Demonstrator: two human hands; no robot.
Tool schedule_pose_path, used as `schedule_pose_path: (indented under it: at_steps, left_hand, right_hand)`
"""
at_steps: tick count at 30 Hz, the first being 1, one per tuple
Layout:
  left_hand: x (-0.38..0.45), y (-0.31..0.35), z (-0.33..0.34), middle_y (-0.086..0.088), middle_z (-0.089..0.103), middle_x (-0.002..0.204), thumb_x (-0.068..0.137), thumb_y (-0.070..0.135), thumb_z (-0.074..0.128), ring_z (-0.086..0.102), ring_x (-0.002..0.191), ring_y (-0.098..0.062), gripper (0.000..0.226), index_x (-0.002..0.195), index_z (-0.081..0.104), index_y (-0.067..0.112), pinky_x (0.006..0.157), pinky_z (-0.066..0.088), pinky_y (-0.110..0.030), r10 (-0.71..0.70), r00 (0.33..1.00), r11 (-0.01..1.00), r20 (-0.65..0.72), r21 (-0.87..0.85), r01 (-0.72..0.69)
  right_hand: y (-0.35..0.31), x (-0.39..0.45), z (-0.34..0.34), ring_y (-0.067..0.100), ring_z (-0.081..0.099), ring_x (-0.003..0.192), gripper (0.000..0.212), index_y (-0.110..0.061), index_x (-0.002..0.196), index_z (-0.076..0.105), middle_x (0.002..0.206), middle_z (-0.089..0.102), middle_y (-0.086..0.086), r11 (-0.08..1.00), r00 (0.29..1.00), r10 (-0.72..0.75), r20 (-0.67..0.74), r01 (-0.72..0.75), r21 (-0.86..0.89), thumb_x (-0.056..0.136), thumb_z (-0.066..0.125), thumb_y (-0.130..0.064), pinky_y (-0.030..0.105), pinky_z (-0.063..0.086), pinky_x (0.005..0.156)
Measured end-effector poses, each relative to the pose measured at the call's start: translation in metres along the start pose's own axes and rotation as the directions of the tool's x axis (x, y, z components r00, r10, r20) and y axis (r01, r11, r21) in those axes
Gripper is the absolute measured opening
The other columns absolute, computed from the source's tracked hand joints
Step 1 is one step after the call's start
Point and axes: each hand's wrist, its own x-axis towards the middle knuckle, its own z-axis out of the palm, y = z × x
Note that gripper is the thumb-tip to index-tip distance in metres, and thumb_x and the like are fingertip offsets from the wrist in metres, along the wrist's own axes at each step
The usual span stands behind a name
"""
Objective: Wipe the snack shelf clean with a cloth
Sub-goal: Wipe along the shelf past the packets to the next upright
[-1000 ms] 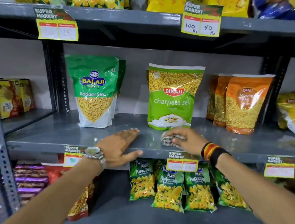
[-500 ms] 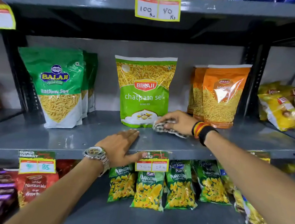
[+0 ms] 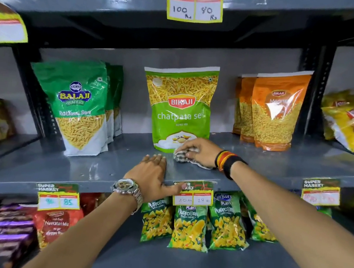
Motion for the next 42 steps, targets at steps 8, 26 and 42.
schedule_pose_path:
  at_steps: [8, 26, 42]
  left_hand:
    - [0.006, -0.003, 0.008, -0.02, 0.029, 0.161, 0.081, 0.086, 0.028, 0.028, 0.148, -0.033, 0.112, 0.153, 0.029, 0.0, 0.123, 0.022, -0.042, 0.047, 0.999, 0.998, -0.007, -0.046, -0.047]
    - [0.002, -0.007, 0.008, -0.024, 0.026, 0.161, 0.085, 0.084, 0.026, 0.026, 0.149, -0.035, 0.111, 0.154, 0.023, -0.004, 0.122, 0.023, -0.044, 0.089, 0.996, 0.993, -0.013, -0.077, -0.089]
    - [0.003, -0.003, 0.005, -0.019, 0.025, 0.163, 0.083, 0.086, 0.026, 0.025, 0.15, -0.031, 0.111, 0.154, 0.024, 0.001, 0.121, 0.024, -0.041, 0.078, 0.997, 0.993, 0.013, -0.086, -0.077]
  right_hand:
    - [0.037, -0.046, -0.058, 0.014, 0.053, 0.12, 0.03, -0.024, 0.115, 0.072, 0.129, 0.064, 0.0, 0.979, 0.965, 0.205, -0.165, -0.204, 0.025, 0.093, 0.061, -0.007, 0.028, 0.04, 0.098]
    - [0.006, -0.014, -0.013, 0.025, 0.052, 0.131, 0.028, -0.019, 0.106, 0.073, 0.134, 0.062, 0.006, 0.974, 0.971, 0.228, -0.064, -0.228, 0.007, 0.093, 0.058, 0.0, 0.039, 0.042, 0.106]
    - [0.002, -0.033, -0.007, 0.02, 0.058, 0.12, 0.027, -0.012, 0.122, 0.066, 0.13, 0.062, 0.005, 0.989, 0.988, 0.145, -0.046, -0.146, -0.018, 0.095, 0.058, -0.01, 0.021, 0.043, 0.091]
